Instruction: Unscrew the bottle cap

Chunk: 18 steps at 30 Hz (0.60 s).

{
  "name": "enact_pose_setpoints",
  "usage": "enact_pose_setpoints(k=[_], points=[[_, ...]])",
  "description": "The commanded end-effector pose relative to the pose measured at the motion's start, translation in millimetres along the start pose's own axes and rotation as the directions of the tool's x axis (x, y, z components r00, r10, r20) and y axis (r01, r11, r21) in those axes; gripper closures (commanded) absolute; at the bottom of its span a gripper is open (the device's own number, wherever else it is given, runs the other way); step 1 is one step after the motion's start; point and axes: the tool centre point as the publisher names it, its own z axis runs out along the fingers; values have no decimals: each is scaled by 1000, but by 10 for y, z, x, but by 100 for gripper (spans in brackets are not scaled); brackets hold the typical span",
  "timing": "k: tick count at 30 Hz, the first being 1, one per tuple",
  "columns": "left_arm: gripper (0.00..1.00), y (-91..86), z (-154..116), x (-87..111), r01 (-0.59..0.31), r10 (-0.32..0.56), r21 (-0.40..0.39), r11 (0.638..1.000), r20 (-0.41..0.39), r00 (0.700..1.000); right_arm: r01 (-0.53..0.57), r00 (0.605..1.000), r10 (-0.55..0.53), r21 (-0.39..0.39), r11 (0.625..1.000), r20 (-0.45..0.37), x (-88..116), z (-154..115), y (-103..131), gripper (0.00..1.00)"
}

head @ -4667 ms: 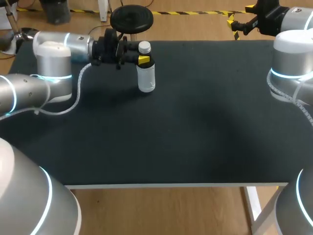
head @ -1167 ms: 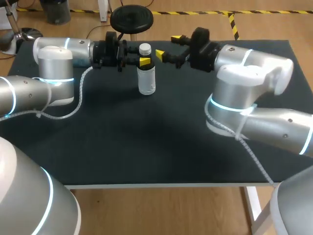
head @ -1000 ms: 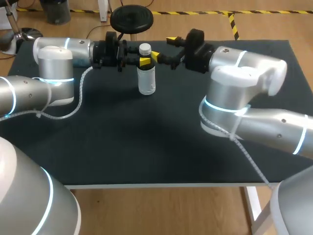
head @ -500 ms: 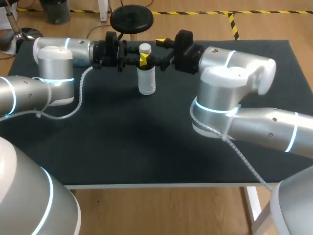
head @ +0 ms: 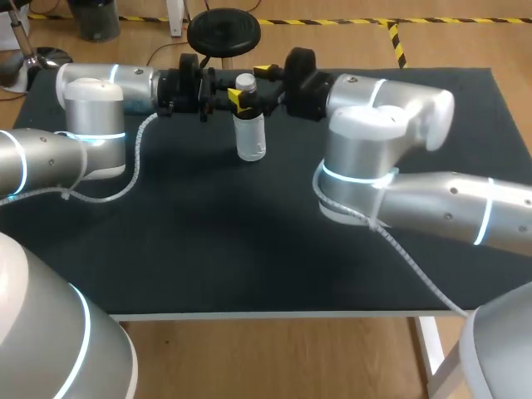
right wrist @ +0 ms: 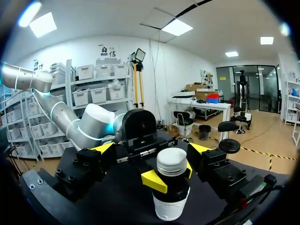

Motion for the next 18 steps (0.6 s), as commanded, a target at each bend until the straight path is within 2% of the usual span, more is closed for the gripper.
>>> enact_pose_setpoints(k=[1, 11, 18], points=[[100, 5, 10, 2, -3, 3, 2, 1000, 2, 1000, -1, 1000, 1, 3, 1000, -4, -10, 85, -25, 0], [100, 5, 10, 2, -3, 3, 2, 1000, 2, 1000, 7, 1000, -7, 6, 1000, 22, -196, 106, -36, 0], [100, 5, 10, 2, -3, 3, 2, 1000, 2, 1000, 6, 1000, -6, 3, 1000, 24, -208, 143, -50, 0]])
